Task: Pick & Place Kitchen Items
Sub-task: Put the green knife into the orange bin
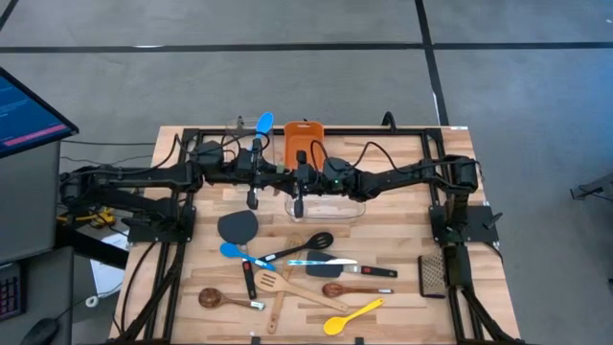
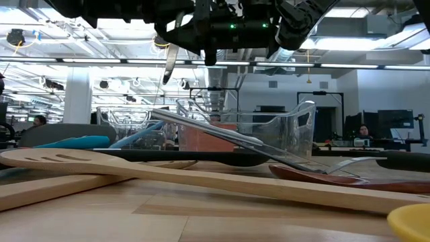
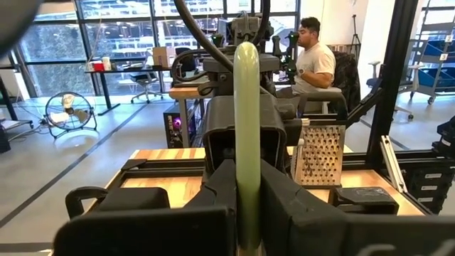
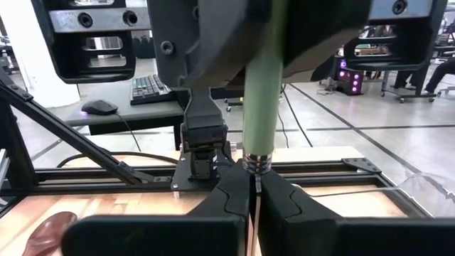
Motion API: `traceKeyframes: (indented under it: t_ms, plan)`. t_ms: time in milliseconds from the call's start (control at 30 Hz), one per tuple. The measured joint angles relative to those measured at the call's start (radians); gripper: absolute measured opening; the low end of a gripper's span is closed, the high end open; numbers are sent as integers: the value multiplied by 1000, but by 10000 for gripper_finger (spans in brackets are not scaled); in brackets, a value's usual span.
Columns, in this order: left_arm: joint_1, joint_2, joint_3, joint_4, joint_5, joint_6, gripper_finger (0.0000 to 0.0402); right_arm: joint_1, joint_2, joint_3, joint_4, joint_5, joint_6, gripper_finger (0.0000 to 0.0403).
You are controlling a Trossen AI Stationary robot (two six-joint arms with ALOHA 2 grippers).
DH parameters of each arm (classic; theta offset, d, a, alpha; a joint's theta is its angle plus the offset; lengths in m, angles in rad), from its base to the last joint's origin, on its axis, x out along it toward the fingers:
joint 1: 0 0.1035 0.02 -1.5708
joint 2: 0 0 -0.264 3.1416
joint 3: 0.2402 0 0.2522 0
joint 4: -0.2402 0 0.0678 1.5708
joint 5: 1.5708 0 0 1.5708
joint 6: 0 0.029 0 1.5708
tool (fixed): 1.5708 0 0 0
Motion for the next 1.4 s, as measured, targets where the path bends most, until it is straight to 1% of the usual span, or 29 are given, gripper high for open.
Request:
traceKeyframes:
  t_ms: [300, 533, 700, 833, 1200, 1267, 1400]
  plan:
    - [0, -7, 0, -5, 0, 2, 15, 1, -3, 0, -5, 0, 0, 1]
    - [0, -8, 0, 2, 0, 2, 16, 1, -42, -1, -74, 0, -10, 0]
    - [0, -8, 0, -5, 2, 2, 7, 0, -56, -2, -118, 0, -9, 8]
    - [0, -8, 0, -12, 1, 3, 7, 1, -59, -2, -143, -1, -8, 31]
    - [0, -8, 0, -12, -3, 4, 6, 2, -59, -2, -159, -5, -10, 136]
    - [0, -8, 0, -15, -3, 4, 6, 0, -61, -2, -167, -5, -10, 148]
    - [0, -8, 0, -21, -2, 3, 6, -8, -106, -1, -250, -4, -10, 164]
